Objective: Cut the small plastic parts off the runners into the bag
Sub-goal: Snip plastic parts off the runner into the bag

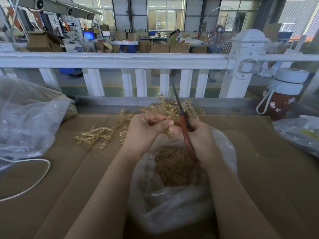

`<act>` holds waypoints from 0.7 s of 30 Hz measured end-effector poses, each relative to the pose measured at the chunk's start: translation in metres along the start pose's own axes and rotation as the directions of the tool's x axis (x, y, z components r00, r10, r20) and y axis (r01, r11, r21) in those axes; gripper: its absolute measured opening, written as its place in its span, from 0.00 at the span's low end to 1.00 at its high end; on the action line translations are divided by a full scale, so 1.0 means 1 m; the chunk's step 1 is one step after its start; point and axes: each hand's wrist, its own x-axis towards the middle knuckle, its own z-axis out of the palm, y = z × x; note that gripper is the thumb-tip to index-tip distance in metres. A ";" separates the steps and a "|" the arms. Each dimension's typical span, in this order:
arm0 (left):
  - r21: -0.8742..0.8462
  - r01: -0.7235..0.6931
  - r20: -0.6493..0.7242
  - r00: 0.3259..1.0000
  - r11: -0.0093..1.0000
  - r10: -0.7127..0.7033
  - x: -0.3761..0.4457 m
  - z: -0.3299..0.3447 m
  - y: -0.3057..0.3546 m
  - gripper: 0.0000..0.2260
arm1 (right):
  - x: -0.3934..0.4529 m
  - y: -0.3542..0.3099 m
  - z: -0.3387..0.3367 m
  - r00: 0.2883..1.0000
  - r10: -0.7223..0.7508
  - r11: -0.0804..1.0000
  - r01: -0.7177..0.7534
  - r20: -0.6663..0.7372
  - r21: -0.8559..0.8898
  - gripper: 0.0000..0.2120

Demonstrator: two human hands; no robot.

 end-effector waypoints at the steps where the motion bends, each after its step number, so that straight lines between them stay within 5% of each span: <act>1: 0.019 -0.013 0.027 1.000 1.000 0.012 0.000 0.000 0.000 0.03 | 0.000 0.001 0.000 1.000 0.006 0.999 -0.006 0.001 -0.038 0.14; 9: 0.026 0.043 0.046 0.998 0.999 -0.044 0.000 -0.007 -0.003 0.03 | 0.004 0.006 -0.001 0.995 0.039 0.997 -0.045 -0.094 -0.066 0.02; 15: -0.172 0.128 -0.169 0.973 0.977 -0.157 0.002 -0.010 -0.005 0.04 | 0.006 0.012 -0.003 0.974 0.021 1.000 -0.021 -0.224 -0.001 0.07; 21: -0.492 0.157 -0.306 0.890 0.856 -0.339 0.004 -0.024 -0.011 0.07 | 0.007 0.010 -0.012 0.968 0.082 0.931 0.011 -0.239 0.364 0.23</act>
